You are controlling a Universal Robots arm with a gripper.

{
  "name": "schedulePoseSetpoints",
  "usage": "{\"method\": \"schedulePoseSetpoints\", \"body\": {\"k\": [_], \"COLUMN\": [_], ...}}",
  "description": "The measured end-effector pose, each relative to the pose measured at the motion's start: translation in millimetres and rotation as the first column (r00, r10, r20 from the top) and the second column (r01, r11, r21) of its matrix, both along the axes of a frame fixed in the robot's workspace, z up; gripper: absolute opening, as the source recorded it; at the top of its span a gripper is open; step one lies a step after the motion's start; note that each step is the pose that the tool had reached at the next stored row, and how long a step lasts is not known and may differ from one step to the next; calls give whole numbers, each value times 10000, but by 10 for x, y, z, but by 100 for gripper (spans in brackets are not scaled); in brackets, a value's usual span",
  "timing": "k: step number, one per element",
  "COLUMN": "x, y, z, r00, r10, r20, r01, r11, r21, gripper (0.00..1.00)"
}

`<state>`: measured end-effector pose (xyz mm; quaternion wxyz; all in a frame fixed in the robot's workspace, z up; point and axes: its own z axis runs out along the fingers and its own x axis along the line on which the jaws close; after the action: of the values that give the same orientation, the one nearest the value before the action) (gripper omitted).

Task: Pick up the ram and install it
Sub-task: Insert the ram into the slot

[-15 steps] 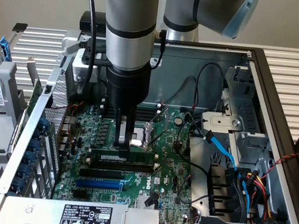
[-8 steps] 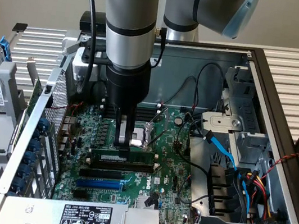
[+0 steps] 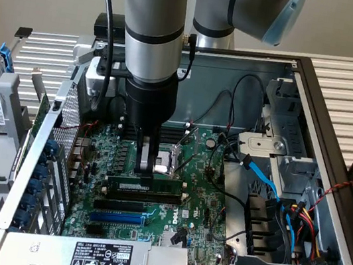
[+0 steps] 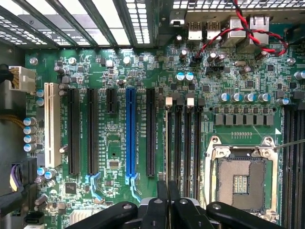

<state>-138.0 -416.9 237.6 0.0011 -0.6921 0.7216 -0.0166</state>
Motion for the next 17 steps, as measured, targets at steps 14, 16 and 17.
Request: {"method": "schedulePoseSetpoints", "body": {"k": [14,16,17], "x": [0,-1,0], "y": [9,10,10], "z": [-2,-2,-2], "r00": [10000,10000,10000], "r10": [-71,-74,-75], "r20": [-1,-13,-35], "r01": [71,74,75], "r11": [10000,10000,10000], "r21": [-1,-2,-2], "gripper": [12,12,12]}}
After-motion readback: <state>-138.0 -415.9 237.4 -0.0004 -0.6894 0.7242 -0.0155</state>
